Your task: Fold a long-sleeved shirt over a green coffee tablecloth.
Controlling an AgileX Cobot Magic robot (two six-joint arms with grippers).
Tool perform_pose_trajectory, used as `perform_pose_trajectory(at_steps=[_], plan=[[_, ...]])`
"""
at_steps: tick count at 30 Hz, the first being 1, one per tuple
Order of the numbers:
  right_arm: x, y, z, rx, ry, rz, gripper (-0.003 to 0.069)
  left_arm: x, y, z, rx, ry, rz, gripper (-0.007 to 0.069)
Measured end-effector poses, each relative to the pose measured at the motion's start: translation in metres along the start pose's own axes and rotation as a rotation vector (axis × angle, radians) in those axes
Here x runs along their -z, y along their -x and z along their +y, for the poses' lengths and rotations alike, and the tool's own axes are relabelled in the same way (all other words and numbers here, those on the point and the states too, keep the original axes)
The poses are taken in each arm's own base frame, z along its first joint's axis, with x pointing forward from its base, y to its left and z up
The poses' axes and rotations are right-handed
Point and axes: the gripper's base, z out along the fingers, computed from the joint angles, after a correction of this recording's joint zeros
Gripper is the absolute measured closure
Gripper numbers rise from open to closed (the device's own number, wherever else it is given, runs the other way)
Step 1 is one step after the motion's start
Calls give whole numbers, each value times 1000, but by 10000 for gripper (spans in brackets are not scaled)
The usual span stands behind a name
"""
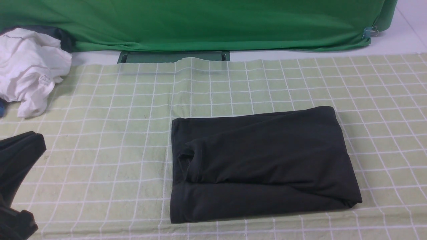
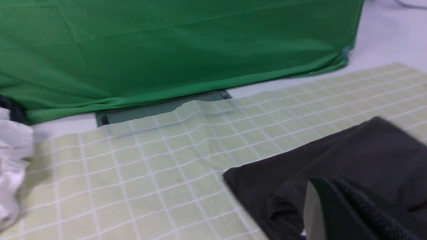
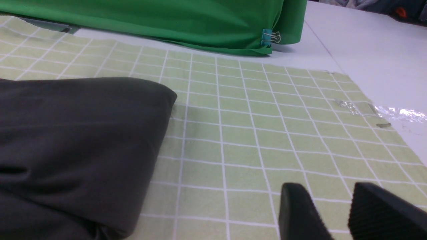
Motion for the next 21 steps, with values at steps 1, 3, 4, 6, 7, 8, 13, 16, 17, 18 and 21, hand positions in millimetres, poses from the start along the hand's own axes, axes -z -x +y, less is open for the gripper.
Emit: perform_pose_trajectory(at_steps=[1, 3, 4, 6, 7, 8, 13, 16, 17, 18, 21], plan=[[0, 0, 0, 0, 0, 0, 419, 0, -2, 2, -53, 25, 16, 611], [0, 0, 0, 0, 0, 0, 419, 0, -2, 5, -105, 56, 21, 611], [0, 0, 0, 0, 0, 0, 419, 0, -2, 6, -120, 68, 17, 611], [0, 0, 0, 0, 0, 0, 419, 0, 1, 8, -113, 91, -11, 611], [0, 0, 0, 0, 0, 0, 419, 0, 2, 8, -108, 94, -18, 611], [0, 0, 0, 0, 0, 0, 419, 2, 3, 9, -88, 111, -45, 611], [0, 0, 0, -1, 0, 0, 419, 10, -11, 13, 9, 201, -194, 611], [0, 0, 0, -1, 0, 0, 419, 9, -39, 13, 49, 232, -256, 611], [0, 0, 0, -1, 0, 0, 419, 5, -56, 12, 59, 236, -251, 611], [0, 0, 0, -1, 0, 0, 419, 5, -58, 12, 61, 237, -254, 611], [0, 0, 0, -1, 0, 0, 419, 1, -88, 9, 66, 241, -245, 611]])
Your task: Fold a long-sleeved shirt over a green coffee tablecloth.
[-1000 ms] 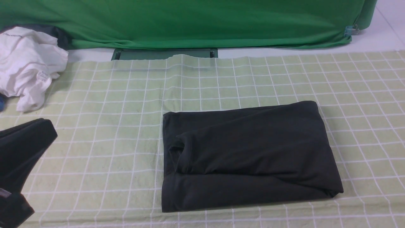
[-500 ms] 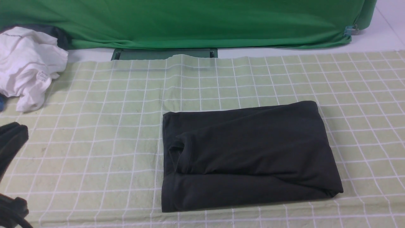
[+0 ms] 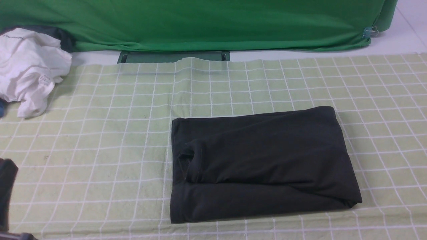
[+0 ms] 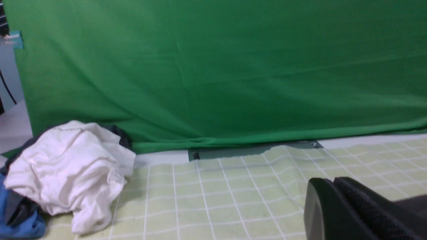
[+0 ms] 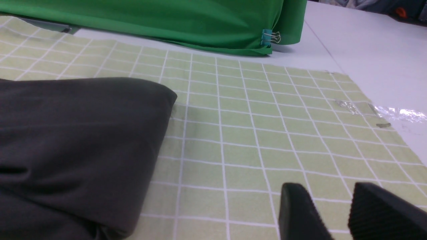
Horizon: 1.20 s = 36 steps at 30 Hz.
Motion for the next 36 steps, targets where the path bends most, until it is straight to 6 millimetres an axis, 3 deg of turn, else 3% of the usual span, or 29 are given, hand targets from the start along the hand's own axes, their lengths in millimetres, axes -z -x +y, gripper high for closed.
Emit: perform_pose_trajectory(at_steps=[3, 10, 36], plan=[[0, 0, 0, 0, 0, 0, 419, 2, -28, -1, 0, 0, 31, 611], [0, 0, 0, 0, 0, 0, 419, 3, -38, -1, -18, 3, 115, 611], [0, 0, 0, -6, 0, 0, 419, 4, -43, -1, -51, 0, 174, 610]])
